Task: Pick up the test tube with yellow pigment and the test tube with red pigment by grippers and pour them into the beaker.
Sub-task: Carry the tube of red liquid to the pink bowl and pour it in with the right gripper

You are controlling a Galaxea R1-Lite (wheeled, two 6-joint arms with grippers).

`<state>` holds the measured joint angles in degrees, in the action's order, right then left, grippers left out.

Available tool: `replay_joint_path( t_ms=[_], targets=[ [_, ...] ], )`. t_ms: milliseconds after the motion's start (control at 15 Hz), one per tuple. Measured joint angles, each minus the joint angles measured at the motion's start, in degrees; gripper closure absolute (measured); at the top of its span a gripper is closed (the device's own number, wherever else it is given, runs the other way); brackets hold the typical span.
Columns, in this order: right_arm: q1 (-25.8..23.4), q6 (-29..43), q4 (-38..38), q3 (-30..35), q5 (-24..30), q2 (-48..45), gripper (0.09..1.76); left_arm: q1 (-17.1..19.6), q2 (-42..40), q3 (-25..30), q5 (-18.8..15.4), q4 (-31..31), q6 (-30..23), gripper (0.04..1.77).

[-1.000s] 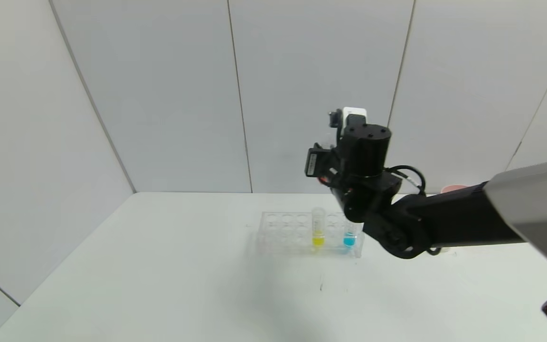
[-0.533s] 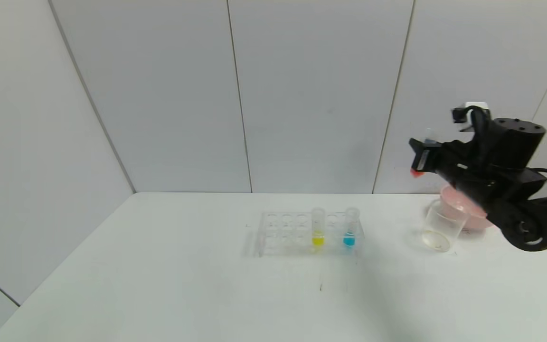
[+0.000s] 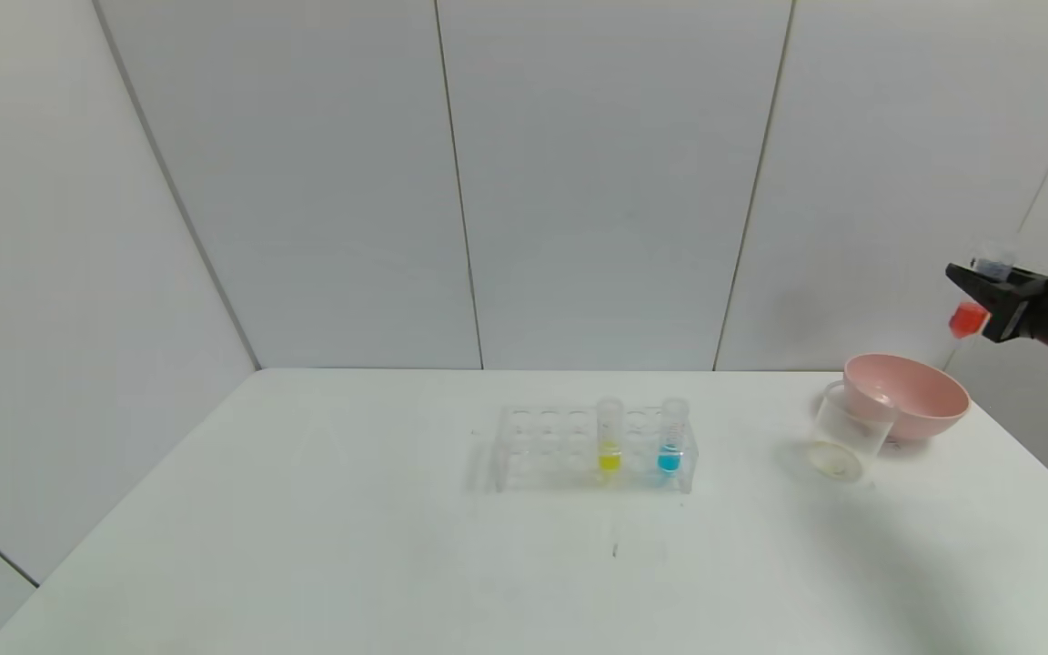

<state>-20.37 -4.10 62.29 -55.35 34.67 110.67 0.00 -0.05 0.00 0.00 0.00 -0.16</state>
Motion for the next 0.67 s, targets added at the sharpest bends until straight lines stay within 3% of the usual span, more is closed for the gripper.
replay_joint_path(
  t_ms=[200,667],
  targets=[
    [-5.06,-8.55,0.00,-0.39,10.52,1.40,1.28,0.00,0.00,0.00,0.00,0.00,0.02,0.05],
    [-2.69,-33.43,-0.46,0.37,13.14,5.90,1.28,0.00,0.00,0.00,0.00,0.00,0.00,0.05]
  ],
)
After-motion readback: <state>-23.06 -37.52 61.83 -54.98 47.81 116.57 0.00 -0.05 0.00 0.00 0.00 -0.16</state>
